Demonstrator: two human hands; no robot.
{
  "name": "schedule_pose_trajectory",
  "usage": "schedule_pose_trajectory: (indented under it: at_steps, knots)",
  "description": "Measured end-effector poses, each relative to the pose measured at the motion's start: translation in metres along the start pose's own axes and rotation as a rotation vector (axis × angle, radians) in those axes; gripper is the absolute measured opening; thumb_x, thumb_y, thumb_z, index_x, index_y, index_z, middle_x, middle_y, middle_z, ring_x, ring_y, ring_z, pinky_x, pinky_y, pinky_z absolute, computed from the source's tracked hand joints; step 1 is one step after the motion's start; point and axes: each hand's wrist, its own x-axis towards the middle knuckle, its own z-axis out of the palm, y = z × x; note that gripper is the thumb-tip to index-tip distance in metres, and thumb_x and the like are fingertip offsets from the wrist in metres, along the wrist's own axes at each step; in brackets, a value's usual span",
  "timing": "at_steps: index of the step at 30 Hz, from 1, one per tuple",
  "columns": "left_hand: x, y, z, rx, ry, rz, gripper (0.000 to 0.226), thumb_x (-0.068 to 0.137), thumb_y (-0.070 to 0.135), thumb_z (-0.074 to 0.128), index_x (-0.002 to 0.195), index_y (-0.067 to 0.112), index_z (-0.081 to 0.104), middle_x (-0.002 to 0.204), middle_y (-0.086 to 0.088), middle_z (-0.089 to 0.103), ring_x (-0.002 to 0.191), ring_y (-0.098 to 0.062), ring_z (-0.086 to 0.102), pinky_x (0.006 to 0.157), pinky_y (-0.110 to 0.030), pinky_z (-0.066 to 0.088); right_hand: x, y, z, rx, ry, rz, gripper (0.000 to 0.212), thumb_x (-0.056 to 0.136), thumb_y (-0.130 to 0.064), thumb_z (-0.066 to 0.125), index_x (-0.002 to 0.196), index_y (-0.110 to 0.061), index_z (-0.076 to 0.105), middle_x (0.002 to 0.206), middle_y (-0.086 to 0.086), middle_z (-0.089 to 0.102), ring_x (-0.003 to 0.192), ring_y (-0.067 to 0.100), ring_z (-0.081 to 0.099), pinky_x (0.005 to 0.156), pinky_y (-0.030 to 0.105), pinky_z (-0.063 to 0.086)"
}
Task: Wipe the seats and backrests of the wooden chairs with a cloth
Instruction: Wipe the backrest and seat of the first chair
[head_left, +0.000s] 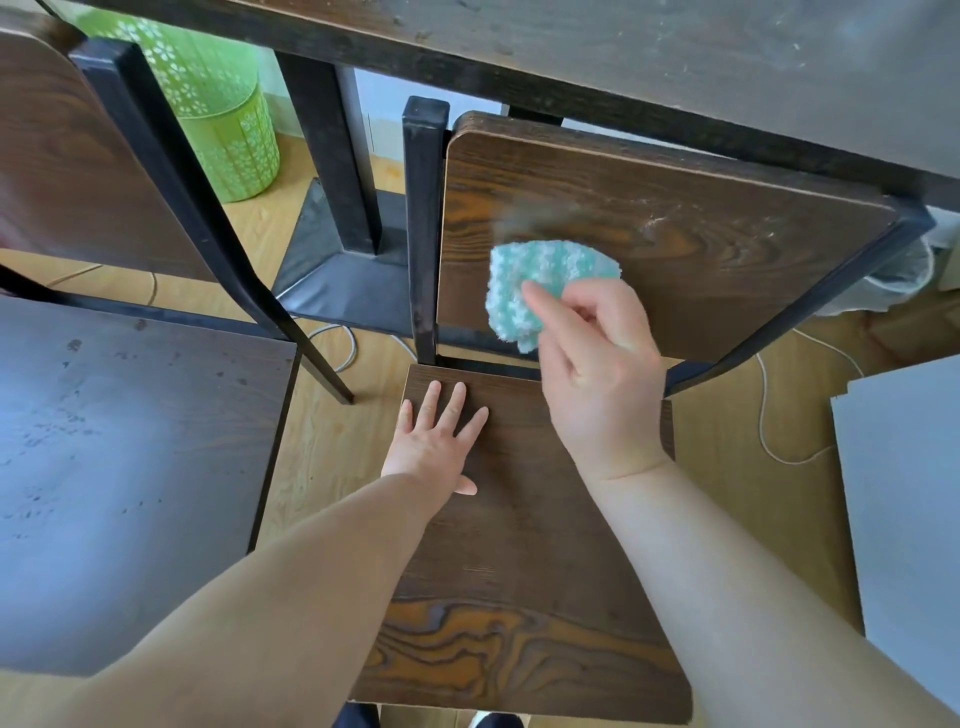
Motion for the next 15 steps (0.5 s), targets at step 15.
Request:
schedule_pose_trajectory:
  at_steps: [15]
  knots:
    - [-0.002, 0.002, -0.002, -0.01, -0.025, -0.002, 0.105, 0.09, 0.06, 0.058, 0.153, 0.036, -0.022, 0.161, -0.008, -0.031, 0.146, -0.038, -0.029, 0.119, -0.06, -0.002, 0.046, 0.043, -0.011, -0.13, 0.099, -0.058, 0.031, 0.102, -0.021, 0.05, 0.112, -0.003, 0.072, 0.093, 0.015, 0.064, 0.086, 0.024, 0.06, 0.08, 0.018, 0.046]
